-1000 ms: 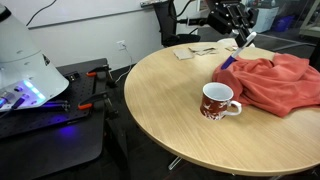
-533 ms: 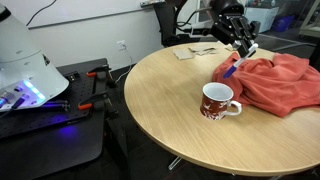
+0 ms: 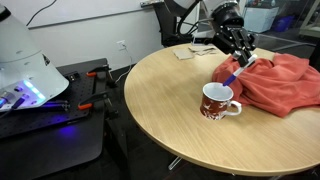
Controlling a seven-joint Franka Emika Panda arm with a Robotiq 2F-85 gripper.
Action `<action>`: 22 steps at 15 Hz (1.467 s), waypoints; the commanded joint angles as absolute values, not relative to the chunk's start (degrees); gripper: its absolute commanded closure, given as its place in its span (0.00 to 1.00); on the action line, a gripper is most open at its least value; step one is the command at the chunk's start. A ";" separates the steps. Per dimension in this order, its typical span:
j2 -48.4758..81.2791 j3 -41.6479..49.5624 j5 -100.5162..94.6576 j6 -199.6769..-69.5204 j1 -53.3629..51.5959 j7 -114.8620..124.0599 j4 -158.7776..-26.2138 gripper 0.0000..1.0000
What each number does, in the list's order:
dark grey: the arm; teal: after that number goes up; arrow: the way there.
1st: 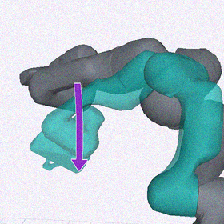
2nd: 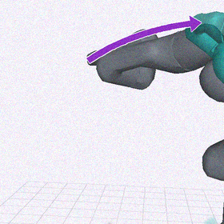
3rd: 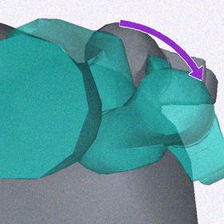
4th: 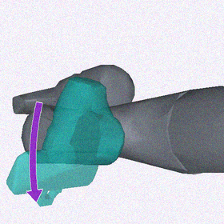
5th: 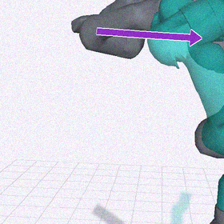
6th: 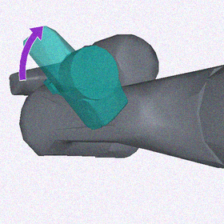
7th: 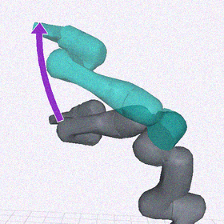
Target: Put the marker in the mug
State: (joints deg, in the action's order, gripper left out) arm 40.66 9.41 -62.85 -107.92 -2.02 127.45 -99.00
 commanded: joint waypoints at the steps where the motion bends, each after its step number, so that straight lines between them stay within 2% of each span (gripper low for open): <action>1: 43.27 8.23 -62.20 -104.70 -1.41 125.31 -95.65 0.97; 9: 46.46 6.95 -60.93 -105.48 -1.22 121.00 -94.16 0.97; 10: 46.65 6.82 -60.71 -105.46 -1.29 120.46 -94.08 0.63; 11: 46.79 6.77 -60.33 -105.43 -1.32 120.06 -93.91 0.62; 19: 43.11 6.56 -59.08 -106.71 -1.56 120.75 -96.40 0.02; 22: 39.67 6.54 -59.06 -107.18 -1.78 121.30 -98.63 0.00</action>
State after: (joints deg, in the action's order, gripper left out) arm 44.70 7.20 -59.80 -106.95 -1.96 121.64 -95.12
